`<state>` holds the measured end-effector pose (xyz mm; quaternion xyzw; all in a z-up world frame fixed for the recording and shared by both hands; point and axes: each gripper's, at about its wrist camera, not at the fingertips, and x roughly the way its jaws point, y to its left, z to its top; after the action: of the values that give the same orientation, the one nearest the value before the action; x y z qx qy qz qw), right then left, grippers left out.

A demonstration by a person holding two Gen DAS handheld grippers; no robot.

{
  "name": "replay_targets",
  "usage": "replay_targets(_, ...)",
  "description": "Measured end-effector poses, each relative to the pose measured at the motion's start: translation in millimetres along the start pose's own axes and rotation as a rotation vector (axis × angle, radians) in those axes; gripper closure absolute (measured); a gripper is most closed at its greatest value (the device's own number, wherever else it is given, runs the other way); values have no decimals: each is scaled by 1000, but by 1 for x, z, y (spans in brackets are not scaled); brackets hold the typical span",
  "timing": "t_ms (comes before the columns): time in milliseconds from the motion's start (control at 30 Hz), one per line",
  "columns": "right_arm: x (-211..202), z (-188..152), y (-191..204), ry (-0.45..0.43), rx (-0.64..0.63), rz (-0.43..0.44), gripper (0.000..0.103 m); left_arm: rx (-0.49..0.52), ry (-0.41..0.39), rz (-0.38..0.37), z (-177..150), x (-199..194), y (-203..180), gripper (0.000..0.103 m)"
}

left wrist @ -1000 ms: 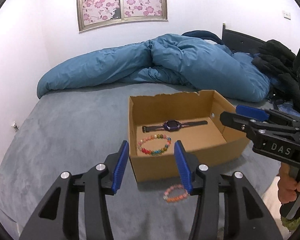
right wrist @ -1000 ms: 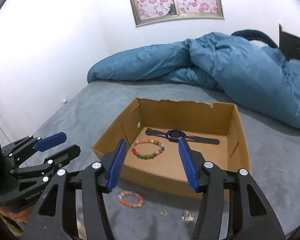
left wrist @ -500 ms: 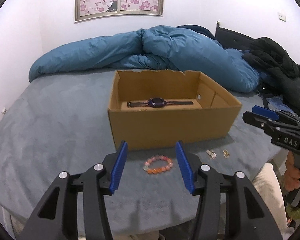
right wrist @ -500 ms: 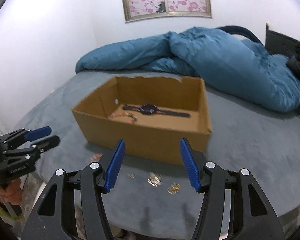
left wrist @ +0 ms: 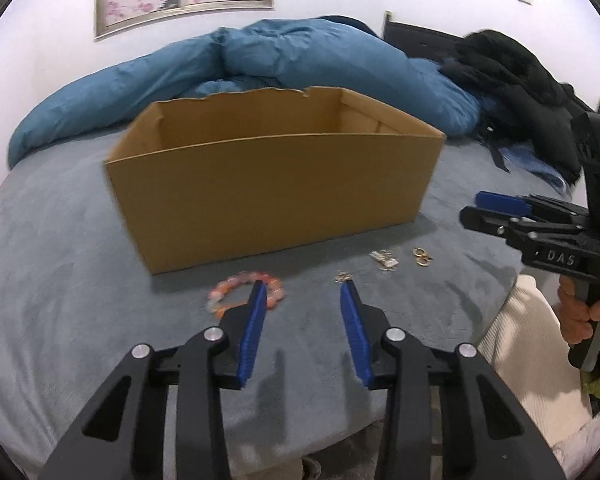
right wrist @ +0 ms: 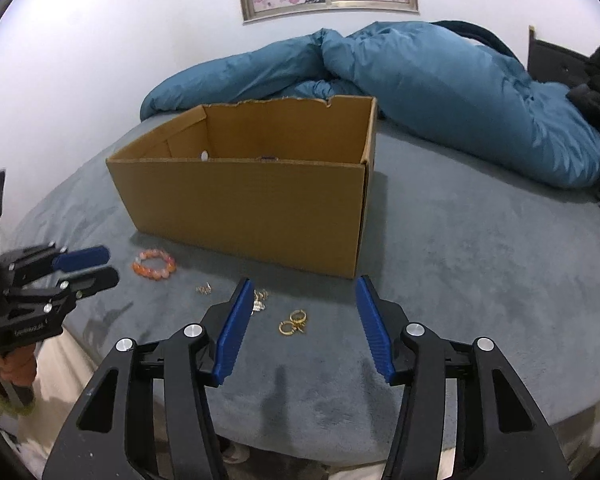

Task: Organize jewelry
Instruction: 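Move both tools back toward the gold keyrings and remaining pink bracelet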

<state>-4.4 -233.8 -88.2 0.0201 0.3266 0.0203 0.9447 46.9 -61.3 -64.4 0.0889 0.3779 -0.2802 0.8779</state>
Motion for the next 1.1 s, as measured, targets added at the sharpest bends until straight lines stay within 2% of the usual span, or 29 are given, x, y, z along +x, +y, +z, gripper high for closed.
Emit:
replay_targets(200,8,-10,0,34,-78,24,60,70,36,-57,6,25,-9,71)
replay_targets(433,22,-20,1,102,-151,86,70,137,65,-82,6,41,-14,75)
replay_targets(667,42,-20,3,156,-219,133,71,182,83,-92,5,51,-17,77)
replay_targets(867,46,-20,0,173,-253,145,71,165,91,-103,7,56,-13,77)
replay_targets(1100,55,-16,-9,191,-212,170,72,187,104,-120,8,64,-15,80)
